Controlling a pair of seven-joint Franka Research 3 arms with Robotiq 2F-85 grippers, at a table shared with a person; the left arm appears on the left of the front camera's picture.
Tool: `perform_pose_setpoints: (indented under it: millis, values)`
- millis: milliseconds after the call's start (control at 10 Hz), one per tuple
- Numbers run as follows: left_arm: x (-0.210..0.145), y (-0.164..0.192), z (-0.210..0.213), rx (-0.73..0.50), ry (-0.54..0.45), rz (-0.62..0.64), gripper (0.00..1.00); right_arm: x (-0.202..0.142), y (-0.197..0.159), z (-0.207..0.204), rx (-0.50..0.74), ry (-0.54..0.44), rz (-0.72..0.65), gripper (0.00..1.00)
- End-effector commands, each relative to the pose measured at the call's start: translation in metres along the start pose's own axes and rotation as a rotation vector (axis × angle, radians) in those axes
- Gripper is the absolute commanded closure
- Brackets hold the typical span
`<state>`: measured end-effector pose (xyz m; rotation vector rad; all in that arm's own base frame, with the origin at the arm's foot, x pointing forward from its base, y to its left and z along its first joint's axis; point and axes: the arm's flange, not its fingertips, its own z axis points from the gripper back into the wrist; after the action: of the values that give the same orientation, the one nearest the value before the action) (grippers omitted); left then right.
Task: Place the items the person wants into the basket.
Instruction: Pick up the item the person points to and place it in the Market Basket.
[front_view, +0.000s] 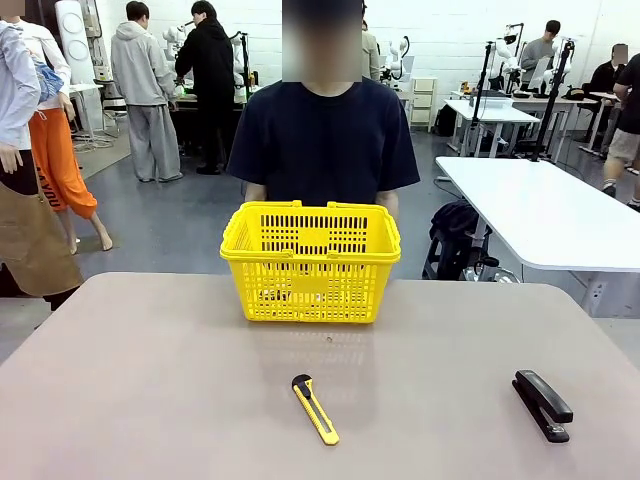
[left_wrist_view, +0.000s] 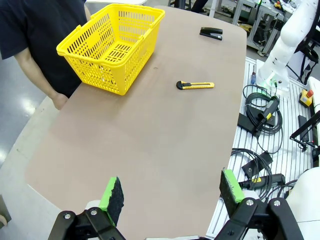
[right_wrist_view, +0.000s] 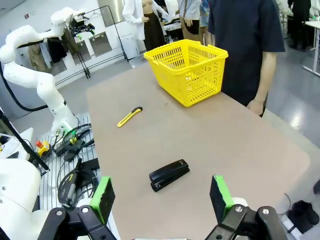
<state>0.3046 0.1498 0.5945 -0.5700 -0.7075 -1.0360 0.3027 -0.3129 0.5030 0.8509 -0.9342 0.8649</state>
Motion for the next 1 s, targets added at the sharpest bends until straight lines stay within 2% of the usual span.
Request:
perform_pose_setpoints:
  millis: [0,900]
  values:
    - [-0.0005,0.0001,0.0007,-0.003,-0.021,-0.017,0.0,0.001,-0.0021,0.0007,0.005,0.005,-0.004,0.0]
    - [-0.0005,0.0001,0.0007,-0.003,-0.021,-0.017,0.0,0.001,-0.0021,0.0007,0.005,0.005,-0.004,0.0]
